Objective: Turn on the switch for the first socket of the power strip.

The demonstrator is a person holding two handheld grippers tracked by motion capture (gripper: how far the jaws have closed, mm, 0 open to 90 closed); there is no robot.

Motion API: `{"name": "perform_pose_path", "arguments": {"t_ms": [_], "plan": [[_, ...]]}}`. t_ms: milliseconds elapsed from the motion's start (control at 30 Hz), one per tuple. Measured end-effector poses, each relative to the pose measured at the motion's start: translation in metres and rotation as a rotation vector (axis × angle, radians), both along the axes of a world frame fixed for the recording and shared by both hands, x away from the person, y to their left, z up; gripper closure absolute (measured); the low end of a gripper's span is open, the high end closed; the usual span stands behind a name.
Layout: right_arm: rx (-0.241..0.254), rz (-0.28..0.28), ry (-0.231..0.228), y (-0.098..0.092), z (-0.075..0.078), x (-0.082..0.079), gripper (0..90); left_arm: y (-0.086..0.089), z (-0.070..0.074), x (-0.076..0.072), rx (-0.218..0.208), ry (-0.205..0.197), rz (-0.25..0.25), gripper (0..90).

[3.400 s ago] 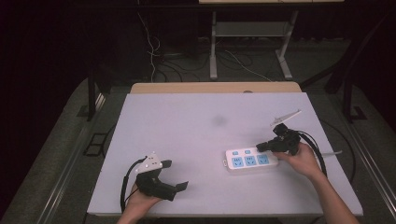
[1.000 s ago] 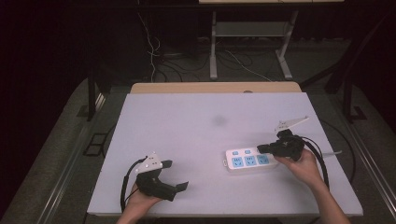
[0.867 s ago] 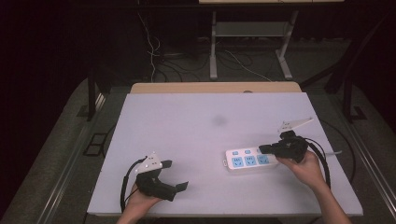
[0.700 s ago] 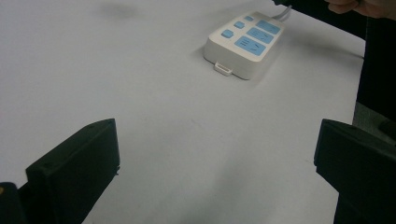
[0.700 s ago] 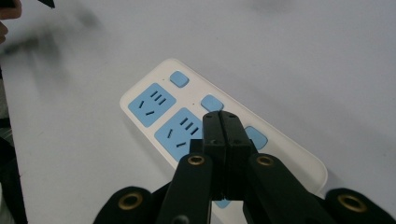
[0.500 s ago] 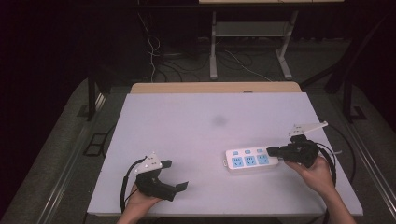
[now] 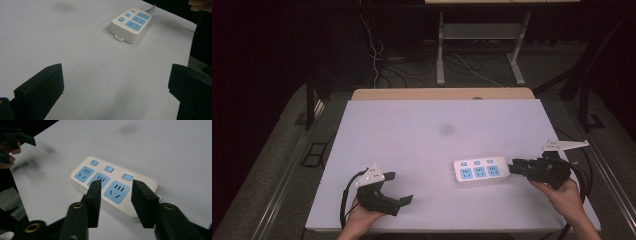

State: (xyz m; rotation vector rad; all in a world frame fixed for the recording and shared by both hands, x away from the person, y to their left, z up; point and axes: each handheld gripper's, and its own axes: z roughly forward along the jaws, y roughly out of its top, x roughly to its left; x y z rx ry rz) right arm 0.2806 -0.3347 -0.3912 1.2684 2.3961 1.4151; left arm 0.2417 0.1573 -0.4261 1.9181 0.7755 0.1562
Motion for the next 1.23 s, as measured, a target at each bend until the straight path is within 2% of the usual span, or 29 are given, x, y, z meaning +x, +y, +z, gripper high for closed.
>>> {"name": "perform_pose_path", "arguments": {"t_ms": [67, 167, 233, 267, 300, 400, 433, 767, 900, 1233], "plan": [[0.005, -0.005, 0.001, -0.001, 0.000, -0.002, 54.8, 0.000, 0.000, 0.000, -0.001, 0.000, 0.000, 0.0], [0.007, -0.028, -0.005, 0.000, -0.002, -0.008, 42.2, 0.000, 0.000, 0.000, -0.001, -0.003, -0.002, 0.0], [0.006, -0.040, -0.001, 0.001, -0.003, -0.011, 32.5, 0.000, 0.000, -0.001, -0.005, -0.003, -0.001, 0.0], [0.009, -0.049, -0.001, 0.003, -0.005, -0.014, 19.0, 0.000, 0.001, -0.001, -0.004, -0.004, -0.002, 0.0], [0.010, -0.057, -0.005, 0.004, -0.006, -0.017, 12.6, 0.000, 0.001, -0.001, -0.004, -0.004, -0.003, 0.0], [0.014, -0.068, -0.015, 0.006, -0.008, -0.021, 9.4, 0.001, 0.001, -0.001, -0.006, -0.004, -0.001, 0.0], [-0.004, -0.073, -0.016, 0.009, -0.011, -0.025, 0.1, 0.001, 0.001, -0.001, -0.006, -0.004, -0.001, 0.0], [-0.003, -0.070, -0.040, 0.016, -0.027, -0.039, 0.0, 0.001, 0.001, -0.002, -0.009, -0.003, 0.001, 0.0], [-0.004, -0.068, -0.037, 0.020, -0.035, -0.043, 0.1, 0.001, 0.001, -0.002, -0.008, -0.003, 0.000, 0.0], [-0.012, -0.042, -0.029, 0.026, -0.043, -0.046, 0.1, 0.000, 0.000, -0.001, 0.006, 0.004, -0.009, 0.0]]}}
